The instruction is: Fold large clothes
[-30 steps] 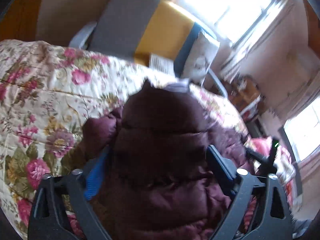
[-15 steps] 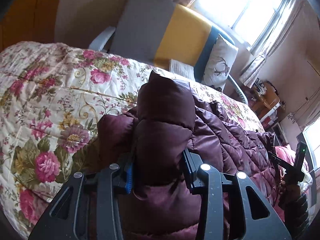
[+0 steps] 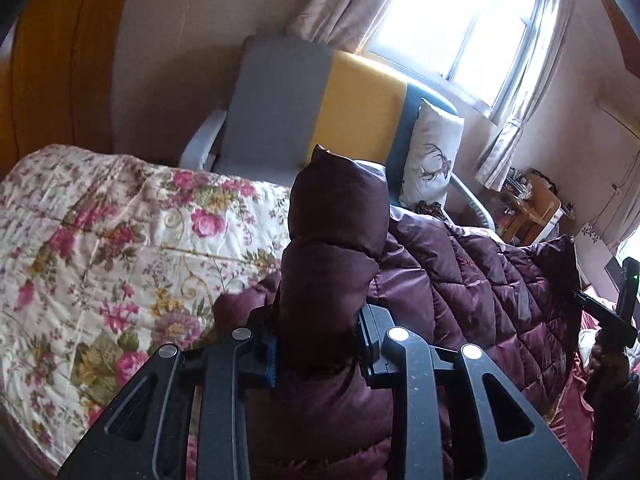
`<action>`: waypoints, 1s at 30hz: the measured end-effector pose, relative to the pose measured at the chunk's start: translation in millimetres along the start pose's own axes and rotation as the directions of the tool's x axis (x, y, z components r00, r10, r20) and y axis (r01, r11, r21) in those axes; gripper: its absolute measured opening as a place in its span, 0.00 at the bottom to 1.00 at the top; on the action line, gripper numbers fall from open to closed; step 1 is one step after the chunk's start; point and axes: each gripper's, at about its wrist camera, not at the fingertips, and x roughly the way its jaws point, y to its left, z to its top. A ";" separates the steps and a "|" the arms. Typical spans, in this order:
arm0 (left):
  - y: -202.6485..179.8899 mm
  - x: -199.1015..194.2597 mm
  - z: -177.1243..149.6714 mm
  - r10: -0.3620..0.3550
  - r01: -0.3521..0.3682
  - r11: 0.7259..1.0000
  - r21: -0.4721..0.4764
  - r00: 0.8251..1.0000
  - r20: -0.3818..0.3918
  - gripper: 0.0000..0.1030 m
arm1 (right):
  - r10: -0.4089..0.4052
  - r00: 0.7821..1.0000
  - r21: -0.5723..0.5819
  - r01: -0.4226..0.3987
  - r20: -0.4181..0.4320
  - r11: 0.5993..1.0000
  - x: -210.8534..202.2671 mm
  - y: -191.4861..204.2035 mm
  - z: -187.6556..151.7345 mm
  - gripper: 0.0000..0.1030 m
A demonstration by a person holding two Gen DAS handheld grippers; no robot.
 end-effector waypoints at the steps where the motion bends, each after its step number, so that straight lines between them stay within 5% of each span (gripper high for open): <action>1: -0.2 8.3 7.6 0.005 -0.005 1.000 -0.008 1.000 -0.004 0.27 | -0.006 1.000 0.011 0.006 -0.001 1.000 7.1 -1.0 7.0 0.19; 11: 12.9 121.0 56.1 0.118 -0.126 0.989 -0.078 0.987 -0.107 0.27 | -0.203 0.978 0.008 0.204 -0.047 0.979 116.6 4.2 50.5 0.18; 19: 42.3 202.0 28.1 0.171 -0.205 0.972 -0.113 0.951 -0.257 0.29 | -0.245 0.946 -0.027 0.245 -0.214 0.969 211.1 -10.4 25.8 0.21; 24: 48.1 215.3 18.0 0.188 -0.230 0.965 -0.125 0.941 -0.281 0.40 | -0.235 0.927 0.004 0.247 -0.293 0.969 241.2 -23.3 11.0 0.28; 28: 50.2 195.6 29.6 0.165 -0.213 0.962 -0.172 0.952 -0.257 0.50 | -0.224 0.926 0.009 0.238 -0.304 0.971 232.6 -26.9 15.8 0.33; 30: 53.5 173.3 36.3 0.194 -0.237 0.948 -0.213 0.960 -0.204 0.66 | -0.209 0.934 0.039 0.230 -0.290 0.972 221.6 -29.1 19.6 0.52</action>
